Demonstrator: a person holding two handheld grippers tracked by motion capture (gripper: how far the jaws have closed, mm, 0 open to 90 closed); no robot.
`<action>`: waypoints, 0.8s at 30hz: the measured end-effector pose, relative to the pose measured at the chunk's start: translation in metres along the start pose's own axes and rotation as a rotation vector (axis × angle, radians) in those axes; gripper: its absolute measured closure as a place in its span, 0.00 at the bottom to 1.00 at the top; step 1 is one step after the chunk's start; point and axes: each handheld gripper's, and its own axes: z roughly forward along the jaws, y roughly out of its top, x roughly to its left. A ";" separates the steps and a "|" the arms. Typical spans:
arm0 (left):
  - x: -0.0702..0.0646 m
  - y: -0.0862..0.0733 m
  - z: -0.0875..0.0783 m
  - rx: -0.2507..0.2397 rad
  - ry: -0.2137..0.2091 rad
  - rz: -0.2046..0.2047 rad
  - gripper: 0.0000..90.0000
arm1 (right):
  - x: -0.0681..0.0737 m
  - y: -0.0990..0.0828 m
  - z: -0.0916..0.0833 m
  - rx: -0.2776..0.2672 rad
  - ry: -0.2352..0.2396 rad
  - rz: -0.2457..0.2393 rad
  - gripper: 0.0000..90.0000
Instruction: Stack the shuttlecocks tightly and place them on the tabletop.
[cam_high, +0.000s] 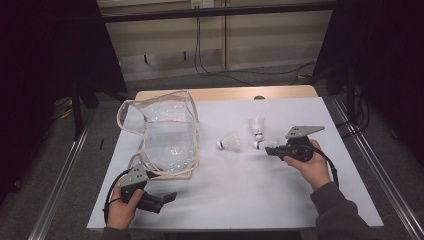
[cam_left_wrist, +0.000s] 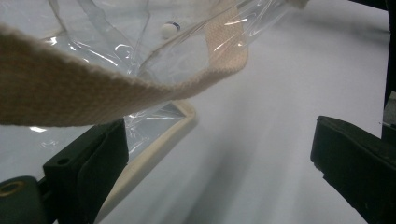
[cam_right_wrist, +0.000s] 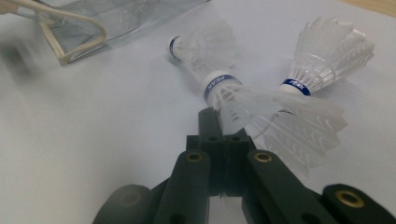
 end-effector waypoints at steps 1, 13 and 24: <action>0.000 0.000 0.000 0.000 0.000 -0.001 0.05 | 0.000 0.001 0.000 -0.001 -0.001 0.001 1.00; 0.000 0.000 0.000 0.000 -0.001 0.000 0.05 | -0.003 0.008 0.004 -0.023 -0.006 0.022 1.00; 0.000 0.000 0.000 0.000 -0.002 -0.001 0.05 | -0.002 0.015 0.011 -0.028 -0.012 0.021 1.00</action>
